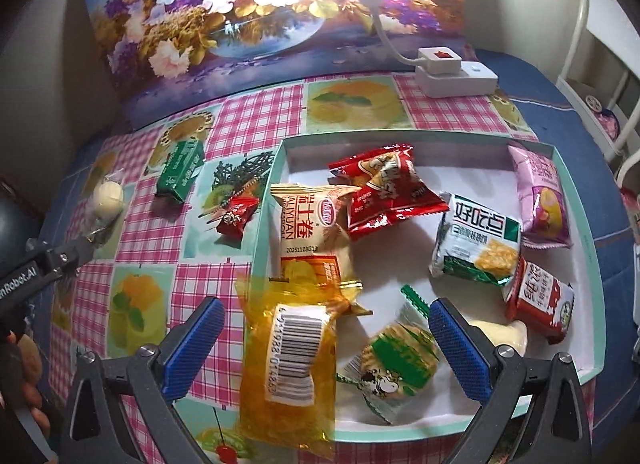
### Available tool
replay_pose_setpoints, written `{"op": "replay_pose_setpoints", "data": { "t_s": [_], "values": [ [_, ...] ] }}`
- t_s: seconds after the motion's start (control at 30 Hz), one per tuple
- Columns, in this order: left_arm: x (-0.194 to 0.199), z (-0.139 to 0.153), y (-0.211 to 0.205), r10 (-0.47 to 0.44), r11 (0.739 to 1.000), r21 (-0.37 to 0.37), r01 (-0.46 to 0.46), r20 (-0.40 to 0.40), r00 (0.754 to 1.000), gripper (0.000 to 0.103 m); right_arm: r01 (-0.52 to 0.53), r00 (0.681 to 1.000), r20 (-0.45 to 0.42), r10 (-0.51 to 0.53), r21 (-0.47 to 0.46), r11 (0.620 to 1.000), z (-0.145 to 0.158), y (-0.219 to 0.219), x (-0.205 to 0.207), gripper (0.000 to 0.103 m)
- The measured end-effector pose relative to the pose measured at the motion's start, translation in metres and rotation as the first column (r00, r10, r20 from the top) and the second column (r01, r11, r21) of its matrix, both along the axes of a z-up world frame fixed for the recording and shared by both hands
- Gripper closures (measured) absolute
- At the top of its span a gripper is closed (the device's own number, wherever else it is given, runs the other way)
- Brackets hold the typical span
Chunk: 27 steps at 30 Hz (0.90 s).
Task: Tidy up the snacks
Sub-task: 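Move the right tool to the small red candy packet while the left tool heads to the pastry packet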
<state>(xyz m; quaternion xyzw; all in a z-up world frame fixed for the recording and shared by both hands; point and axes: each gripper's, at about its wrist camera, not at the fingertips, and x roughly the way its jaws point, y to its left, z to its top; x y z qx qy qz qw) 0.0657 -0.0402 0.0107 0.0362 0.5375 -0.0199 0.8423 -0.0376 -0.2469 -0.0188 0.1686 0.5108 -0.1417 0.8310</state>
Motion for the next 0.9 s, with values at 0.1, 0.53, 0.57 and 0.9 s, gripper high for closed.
{"op": "replay_pose_setpoints", "data": {
  "t_s": [0.1, 0.53, 0.57, 0.9],
  "values": [
    [0.006, -0.004, 0.008, 0.019, 1.0, 0.005, -0.019, -0.01, 1.0, 0.007, 0.016, 1.0, 0.008, -0.016, 0.009, 1.0, -0.001, 0.0, 0.006, 0.0],
    [0.026, -0.023, 0.035, 0.081, 0.997, -0.009, -0.082, -0.062, 0.995, 0.007, 0.008, 0.997, 0.079, -0.008, 0.007, 1.0, 0.015, 0.013, 0.049, 0.0],
    [0.027, -0.023, 0.038, 0.091, 0.996, -0.013, -0.092, -0.064, 0.994, 0.007, 0.003, 0.997, 0.078, -0.003, 0.001, 1.0, 0.014, 0.014, 0.052, 0.0],
    [0.04, -0.028, 0.045, 0.134, 0.991, -0.012, -0.135, -0.066, 0.989, 0.007, -0.083, 0.992, 0.094, 0.083, -0.004, 0.997, 0.012, 0.037, 0.083, 0.0]
  ]
}}
